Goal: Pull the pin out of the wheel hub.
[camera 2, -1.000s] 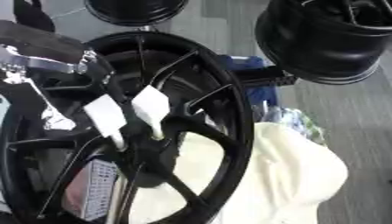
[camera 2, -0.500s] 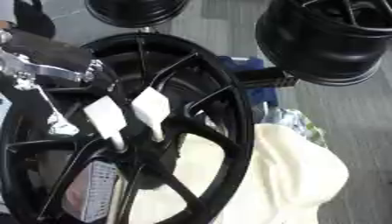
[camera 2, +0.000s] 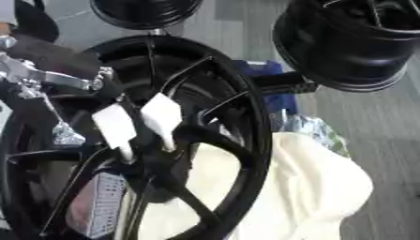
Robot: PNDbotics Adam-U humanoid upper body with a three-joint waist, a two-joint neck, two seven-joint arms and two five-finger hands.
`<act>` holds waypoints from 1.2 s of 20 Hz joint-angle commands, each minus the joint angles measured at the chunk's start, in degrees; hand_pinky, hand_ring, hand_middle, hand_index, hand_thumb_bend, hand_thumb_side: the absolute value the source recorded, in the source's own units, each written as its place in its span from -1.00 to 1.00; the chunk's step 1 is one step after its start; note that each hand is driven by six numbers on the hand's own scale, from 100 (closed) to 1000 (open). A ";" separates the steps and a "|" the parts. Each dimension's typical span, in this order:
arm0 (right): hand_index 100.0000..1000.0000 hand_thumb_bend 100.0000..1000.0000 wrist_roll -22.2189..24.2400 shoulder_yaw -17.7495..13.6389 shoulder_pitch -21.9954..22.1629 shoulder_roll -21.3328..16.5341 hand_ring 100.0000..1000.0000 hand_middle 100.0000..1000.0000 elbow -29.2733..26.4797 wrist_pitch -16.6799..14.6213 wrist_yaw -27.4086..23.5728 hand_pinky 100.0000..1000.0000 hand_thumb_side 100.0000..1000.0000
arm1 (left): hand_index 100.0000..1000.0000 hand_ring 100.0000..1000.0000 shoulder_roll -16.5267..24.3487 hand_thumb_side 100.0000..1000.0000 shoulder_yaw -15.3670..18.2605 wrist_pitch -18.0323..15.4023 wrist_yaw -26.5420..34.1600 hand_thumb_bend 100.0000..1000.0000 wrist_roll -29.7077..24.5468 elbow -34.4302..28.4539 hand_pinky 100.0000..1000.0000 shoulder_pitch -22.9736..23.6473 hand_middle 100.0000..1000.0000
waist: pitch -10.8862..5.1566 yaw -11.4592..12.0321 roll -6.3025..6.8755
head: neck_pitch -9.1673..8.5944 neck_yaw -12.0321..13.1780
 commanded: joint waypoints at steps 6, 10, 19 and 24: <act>0.66 -0.54 -5.01 -1.19 0.15 -1.16 0.16 0.29 -1.03 4.62 -0.20 -0.21 -0.55 | -0.16 -0.04 3.55 -0.83 5.37 5.18 6.54 -0.90 1.70 -4.83 0.27 -0.93 -0.49 | -1.45 0.19 0.02 | -0.30 -0.31; 0.66 -0.54 -5.01 -1.23 0.22 -1.35 0.16 0.29 -1.03 4.49 -0.01 -0.20 -0.55 | -0.16 -0.05 6.44 -0.83 9.49 7.20 9.87 -0.97 4.07 -7.53 0.26 0.00 -0.50 | -1.54 0.39 -0.02 | -0.36 -0.54; 0.65 -0.54 -5.01 -2.33 1.10 -2.12 0.17 0.29 -1.03 4.75 1.16 -0.20 -0.55 | -0.08 -0.02 15.93 -0.80 29.13 8.79 14.92 -1.00 21.19 7.83 0.31 9.61 -0.47 | -1.17 1.62 0.32 | -0.76 -2.27; 0.65 -0.54 -5.01 -3.00 1.32 -1.97 0.17 0.29 -1.03 4.69 1.44 -0.20 -0.55 | -0.01 0.00 18.37 -0.76 36.42 8.44 12.89 -1.00 32.53 21.61 0.32 13.64 -0.42 | -1.00 2.17 0.39 | -0.93 -2.98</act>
